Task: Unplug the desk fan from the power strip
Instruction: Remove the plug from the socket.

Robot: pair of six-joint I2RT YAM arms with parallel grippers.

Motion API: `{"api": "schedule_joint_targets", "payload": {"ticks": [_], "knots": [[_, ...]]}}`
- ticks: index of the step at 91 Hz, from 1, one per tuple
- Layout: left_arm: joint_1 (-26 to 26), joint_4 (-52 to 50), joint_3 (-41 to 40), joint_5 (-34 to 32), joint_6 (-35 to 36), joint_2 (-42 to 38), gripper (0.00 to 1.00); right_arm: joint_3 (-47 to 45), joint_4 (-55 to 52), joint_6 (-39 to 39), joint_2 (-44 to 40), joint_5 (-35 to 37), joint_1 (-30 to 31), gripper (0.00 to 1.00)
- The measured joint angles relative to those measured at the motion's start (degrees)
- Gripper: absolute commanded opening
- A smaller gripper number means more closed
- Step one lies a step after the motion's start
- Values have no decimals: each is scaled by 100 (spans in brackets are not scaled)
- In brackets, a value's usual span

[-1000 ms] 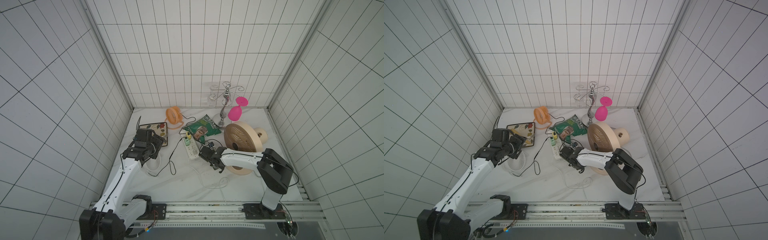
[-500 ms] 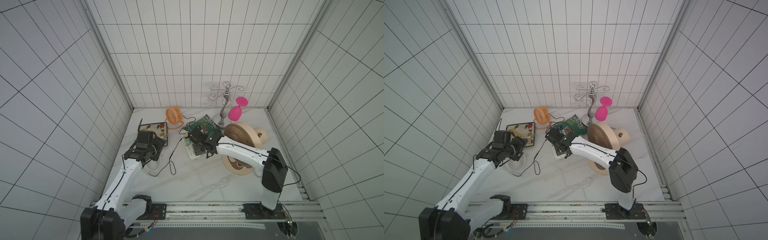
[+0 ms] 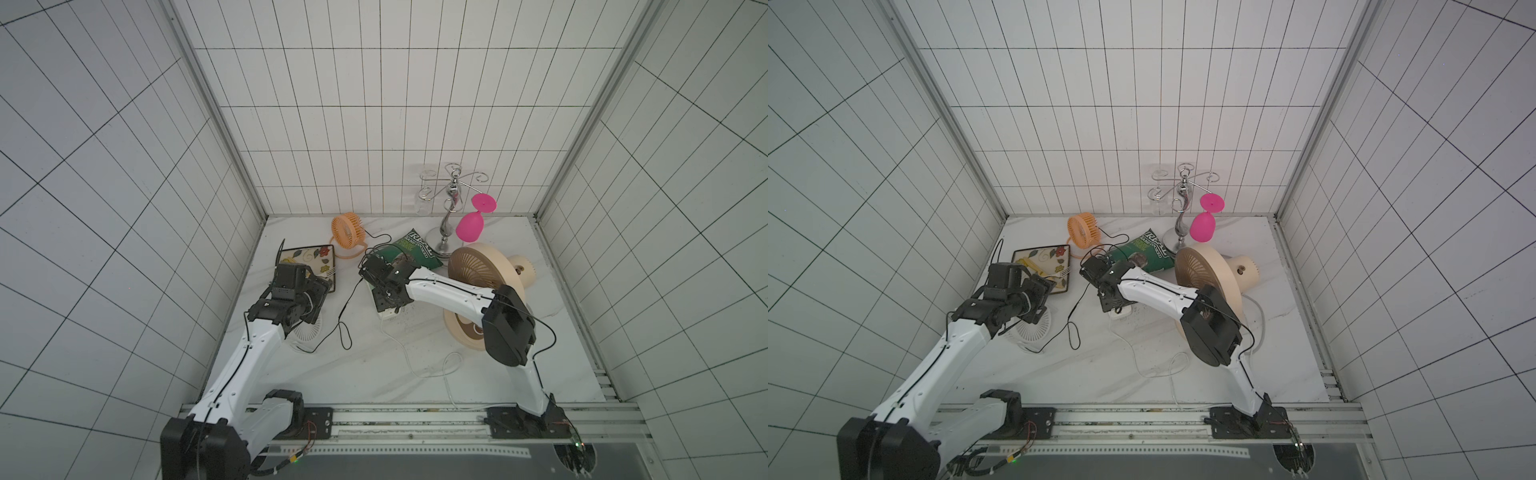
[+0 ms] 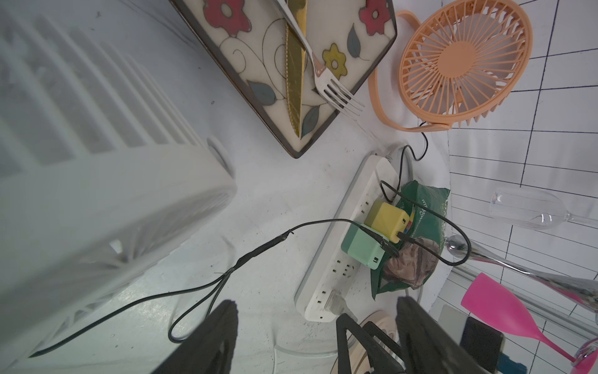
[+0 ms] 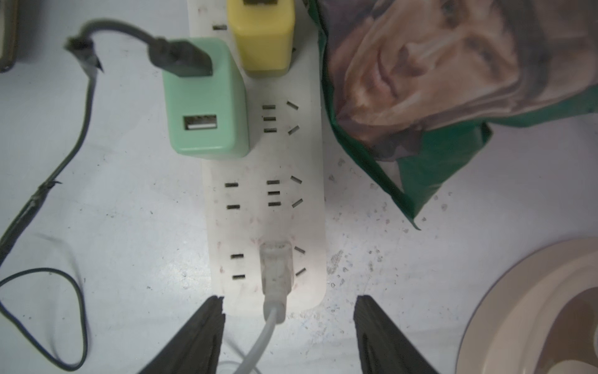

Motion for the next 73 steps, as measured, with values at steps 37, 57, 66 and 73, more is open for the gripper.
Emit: {"api": "schedule_joint_targets", "payload": {"ticks": [37, 57, 66, 73], "knots": [[-4, -4, 0, 31, 31, -42, 79, 120, -20, -26, 221, -350, -127, 37], [-175, 7, 0, 70, 52, 72, 79, 107, 31, -74, 221, -470, -127, 24], [-428, 68, 0, 59, 44, 195, 79, 83, 50, -127, 221, -507, -127, 17], [-662, 188, -11, 66, -13, 365, 78, 57, 72, -181, 197, -546, -127, 12]]}}
